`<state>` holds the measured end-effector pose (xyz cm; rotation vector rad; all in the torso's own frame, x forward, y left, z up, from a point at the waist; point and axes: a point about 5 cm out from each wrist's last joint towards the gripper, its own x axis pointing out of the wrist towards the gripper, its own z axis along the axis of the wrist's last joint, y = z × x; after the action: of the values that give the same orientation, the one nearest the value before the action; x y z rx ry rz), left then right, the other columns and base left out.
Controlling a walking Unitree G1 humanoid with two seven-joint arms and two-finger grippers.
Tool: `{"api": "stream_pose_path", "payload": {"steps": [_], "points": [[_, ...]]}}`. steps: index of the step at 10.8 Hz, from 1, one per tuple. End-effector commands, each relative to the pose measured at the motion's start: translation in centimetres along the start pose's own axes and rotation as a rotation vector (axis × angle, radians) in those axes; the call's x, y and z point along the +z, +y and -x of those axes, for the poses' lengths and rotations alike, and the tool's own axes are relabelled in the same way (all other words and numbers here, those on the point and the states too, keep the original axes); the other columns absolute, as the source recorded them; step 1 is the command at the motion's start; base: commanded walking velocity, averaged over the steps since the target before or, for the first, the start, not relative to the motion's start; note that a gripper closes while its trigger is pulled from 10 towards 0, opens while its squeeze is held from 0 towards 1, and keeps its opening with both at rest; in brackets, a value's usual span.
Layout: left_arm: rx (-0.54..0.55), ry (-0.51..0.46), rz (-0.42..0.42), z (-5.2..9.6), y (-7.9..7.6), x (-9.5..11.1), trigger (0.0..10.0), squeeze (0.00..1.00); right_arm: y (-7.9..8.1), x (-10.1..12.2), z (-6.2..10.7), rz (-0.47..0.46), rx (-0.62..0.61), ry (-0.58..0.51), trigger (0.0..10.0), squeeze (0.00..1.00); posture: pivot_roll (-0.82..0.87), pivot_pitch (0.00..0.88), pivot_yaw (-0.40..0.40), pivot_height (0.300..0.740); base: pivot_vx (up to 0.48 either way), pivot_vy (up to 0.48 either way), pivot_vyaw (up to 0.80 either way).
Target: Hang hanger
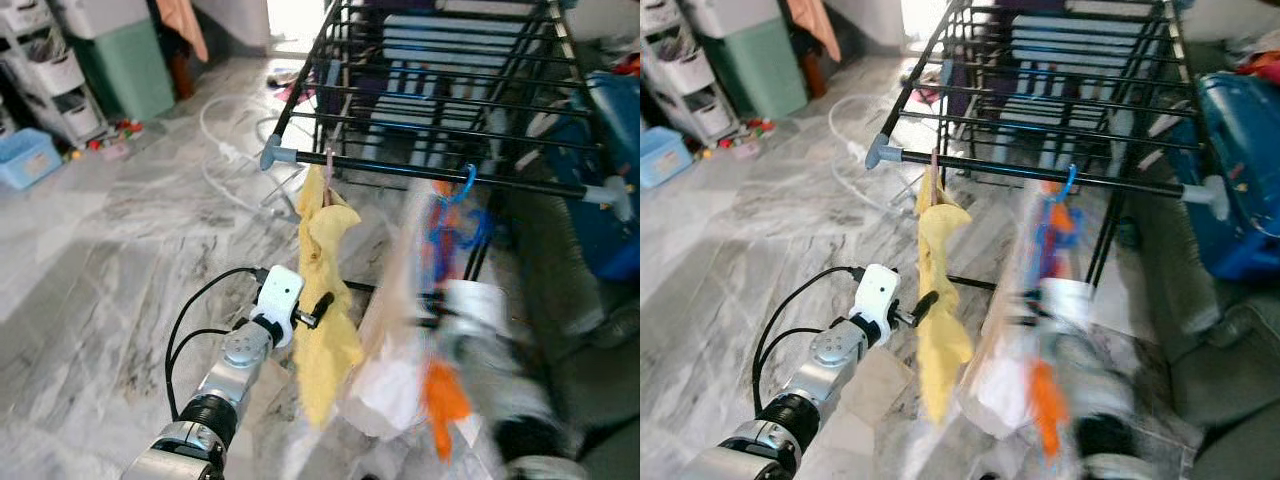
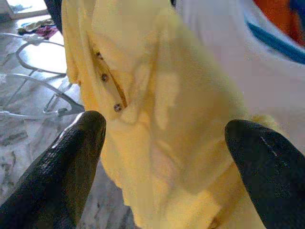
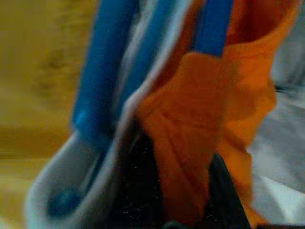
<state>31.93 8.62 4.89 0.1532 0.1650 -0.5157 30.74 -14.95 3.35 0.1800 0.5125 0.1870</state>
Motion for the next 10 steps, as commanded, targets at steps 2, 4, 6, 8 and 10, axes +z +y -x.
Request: {"api": "stream_pose_path", "payload": {"steps": [2,4,6,8,10], "points": [[0.001,0.013,-0.001,0.0,-0.2,-0.1,10.0,0.0,3.6,-0.8,-0.4,0.059,0.165,0.032,10.0,0.0,0.05,0.069,-0.013,0.74,0.0,0.0,0.0],[-0.008,0.016,0.003,-0.1,-0.6,-0.2,10.0,0.0,1.7,-1.0,0.2,0.097,0.053,0.008,10.0,0.0,0.04,0.064,-0.011,0.74,0.0,0.0,0.0],[-0.011,0.016,0.005,-0.2,-0.7,-0.2,10.0,0.0,-1.2,-1.0,1.4,0.067,-0.089,-0.039,10.0,0.0,0.03,0.06,-0.011,0.74,0.0,0.0,0.0],[-0.018,0.021,0.002,-0.2,-0.7,-0.2,10.0,0.0,-5.6,-1.5,4.5,0.049,-0.295,-0.096,10.0,0.0,0.02,0.06,0.003,0.74,0.0,0.0,0.0],[-0.033,0.024,-0.005,-0.3,-0.8,-0.1,10.0,0.0,-6.8,-1.1,5.4,0.058,-0.34,-0.111,10.0,0.0,0.01,0.063,0.016,0.74,0.0,0.0,0.0]]}}
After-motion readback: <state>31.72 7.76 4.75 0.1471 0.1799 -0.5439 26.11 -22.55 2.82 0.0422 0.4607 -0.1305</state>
